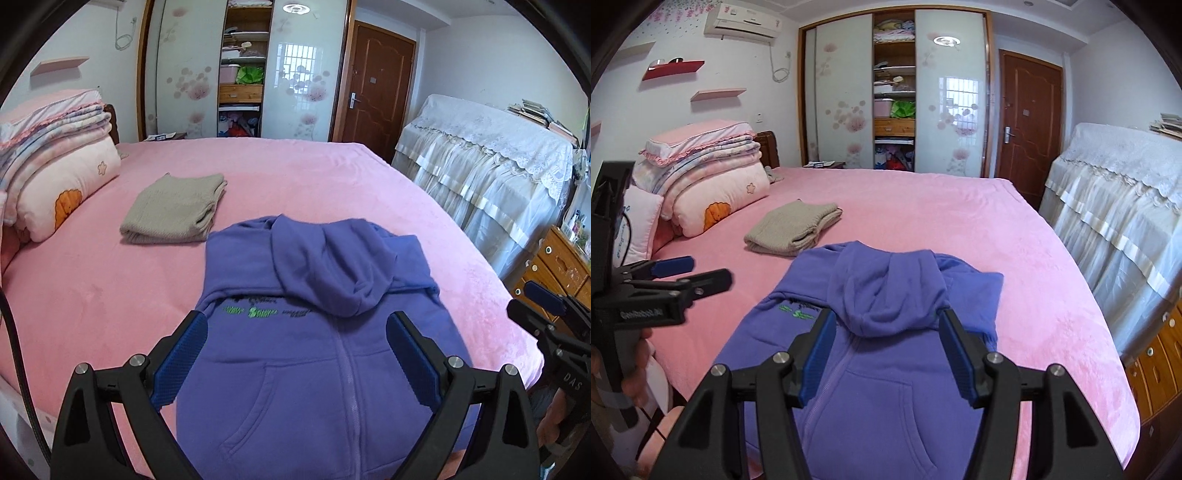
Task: Fold large clothes
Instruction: 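Open both tools to release the hood, then move both tools to the ribbed bottom hem of the hoodie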
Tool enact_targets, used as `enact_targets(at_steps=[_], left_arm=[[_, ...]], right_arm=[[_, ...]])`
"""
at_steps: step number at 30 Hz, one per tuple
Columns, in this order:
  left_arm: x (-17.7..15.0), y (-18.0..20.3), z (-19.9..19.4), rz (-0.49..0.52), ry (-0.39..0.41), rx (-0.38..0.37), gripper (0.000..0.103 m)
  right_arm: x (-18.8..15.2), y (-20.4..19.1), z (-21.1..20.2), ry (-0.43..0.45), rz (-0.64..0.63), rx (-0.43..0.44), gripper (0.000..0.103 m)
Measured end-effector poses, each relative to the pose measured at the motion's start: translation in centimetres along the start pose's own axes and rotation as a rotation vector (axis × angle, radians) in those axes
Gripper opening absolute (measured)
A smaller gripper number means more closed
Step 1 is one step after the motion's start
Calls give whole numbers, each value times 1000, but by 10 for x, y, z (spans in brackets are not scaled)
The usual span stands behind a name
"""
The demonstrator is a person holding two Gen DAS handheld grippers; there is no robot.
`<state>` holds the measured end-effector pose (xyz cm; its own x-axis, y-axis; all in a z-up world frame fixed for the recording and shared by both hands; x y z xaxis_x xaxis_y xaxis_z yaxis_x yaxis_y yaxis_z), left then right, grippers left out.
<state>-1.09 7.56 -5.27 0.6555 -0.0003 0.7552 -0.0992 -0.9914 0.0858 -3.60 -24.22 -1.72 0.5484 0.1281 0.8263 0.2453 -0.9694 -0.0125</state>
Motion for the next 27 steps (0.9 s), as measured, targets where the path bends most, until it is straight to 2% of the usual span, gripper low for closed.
enact_targets(at_steps=[8, 13, 16, 19, 23, 27], left_arm=[[-69, -27, 6, 35, -89, -14, 97], [-103, -42, 7, 23, -138, -26, 97], [-124, -54, 10, 8, -181, -23, 97], [-145, -66, 20, 1, -255, -31, 97], [-178, -84, 39, -34, -369, -27, 97], [-202, -99, 49, -85, -432, -36, 97]], right_arm=[[-57, 17, -13, -37, -21, -21, 58], [-88, 21, -21, -66, -43, -24, 58], [-107, 30, -20, -119, -31, -21, 58], [-128, 46, -13, -191, 45, 18, 58], [-155, 68, 0, -289, 105, -7, 58], [-177, 83, 7, -361, 137, -19, 58]])
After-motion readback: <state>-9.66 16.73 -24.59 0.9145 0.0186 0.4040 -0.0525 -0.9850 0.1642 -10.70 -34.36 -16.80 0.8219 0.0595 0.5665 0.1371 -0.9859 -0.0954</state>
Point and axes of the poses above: each gripper's, at about its wrist camera, not at the fingertips, and z roughly the way its jaws point, y to its right, x to its top, the point moved 3 cm from there along z, roughly the way its jaws point, and after that the axes turned 3 degrees about z, right-handed, at the moved point
